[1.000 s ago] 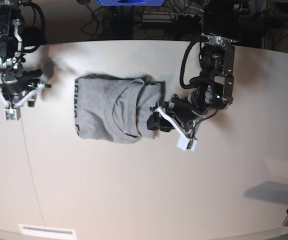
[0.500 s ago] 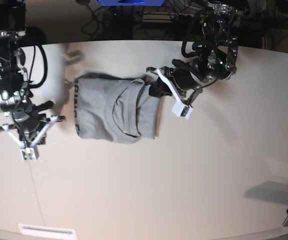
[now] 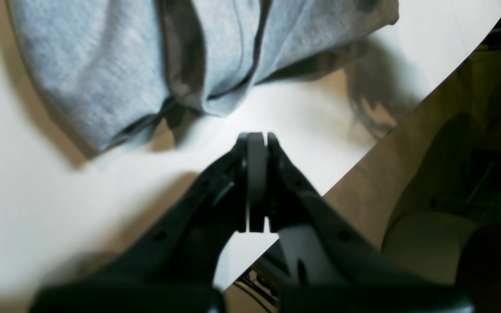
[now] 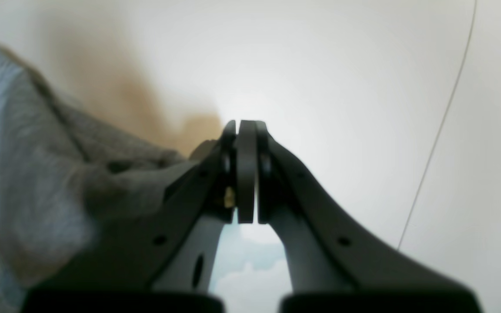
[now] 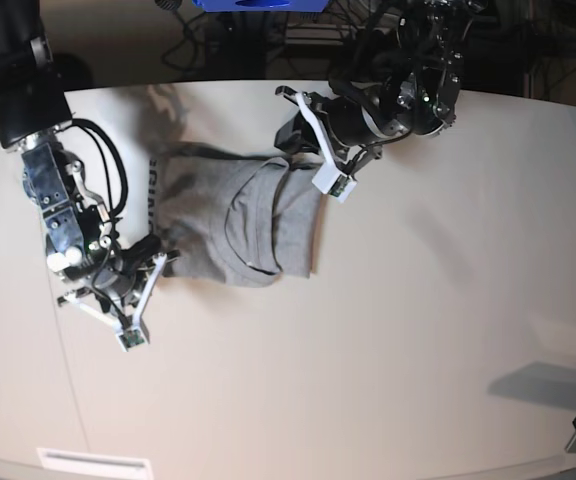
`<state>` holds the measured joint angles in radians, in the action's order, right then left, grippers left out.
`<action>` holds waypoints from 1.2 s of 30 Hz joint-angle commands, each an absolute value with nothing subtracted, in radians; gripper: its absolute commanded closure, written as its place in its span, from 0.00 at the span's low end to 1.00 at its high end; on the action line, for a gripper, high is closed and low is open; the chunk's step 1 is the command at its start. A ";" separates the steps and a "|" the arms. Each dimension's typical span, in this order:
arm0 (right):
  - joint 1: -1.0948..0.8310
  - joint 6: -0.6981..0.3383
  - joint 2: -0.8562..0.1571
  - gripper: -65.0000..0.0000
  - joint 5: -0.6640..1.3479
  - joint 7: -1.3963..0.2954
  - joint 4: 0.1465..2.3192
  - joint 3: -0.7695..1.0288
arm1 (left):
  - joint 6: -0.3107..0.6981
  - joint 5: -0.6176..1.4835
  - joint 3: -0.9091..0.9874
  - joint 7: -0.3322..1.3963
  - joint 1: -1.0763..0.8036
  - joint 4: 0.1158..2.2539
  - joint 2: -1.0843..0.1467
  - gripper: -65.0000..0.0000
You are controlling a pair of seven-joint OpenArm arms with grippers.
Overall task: Fold the T-shirt properly
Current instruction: 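Grasp the bundle with both grippers and rotate it on the table, then release the bundle and lift both grippers away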
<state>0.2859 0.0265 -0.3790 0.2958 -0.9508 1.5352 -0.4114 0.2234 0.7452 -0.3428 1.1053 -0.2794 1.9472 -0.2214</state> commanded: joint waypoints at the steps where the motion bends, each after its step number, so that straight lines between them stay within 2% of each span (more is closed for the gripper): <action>1: 0.312 0.031 -0.386 1.00 0.291 -0.934 1.532 -0.421 | 0.206 0.759 -0.340 1.090 -0.269 1.954 -0.222 1.00; 3: 0.318 0.031 -0.369 1.00 0.291 -0.903 1.500 -0.435 | 0.174 0.736 -0.341 1.089 -0.265 1.948 -0.217 1.00; 8: 0.312 0.031 -0.361 1.00 0.291 -0.886 1.429 -0.443 | 0.168 0.694 -0.344 1.089 -0.214 1.908 -0.199 1.00; 29: 0.143 0.036 -0.371 1.00 0.291 -0.886 1.434 -0.435 | 0.168 0.694 -0.349 1.089 0.127 1.601 -0.174 1.00; 36: 0.024 0.039 -0.369 1.00 0.291 -0.894 1.572 -0.398 | 0.168 0.694 -0.390 1.084 0.291 1.454 -0.160 1.00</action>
<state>0.0311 0.0540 -0.3614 0.2665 -0.8169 1.5787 -0.3958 0.1638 0.6773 -0.3931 1.1027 0.2680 1.4353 -0.1642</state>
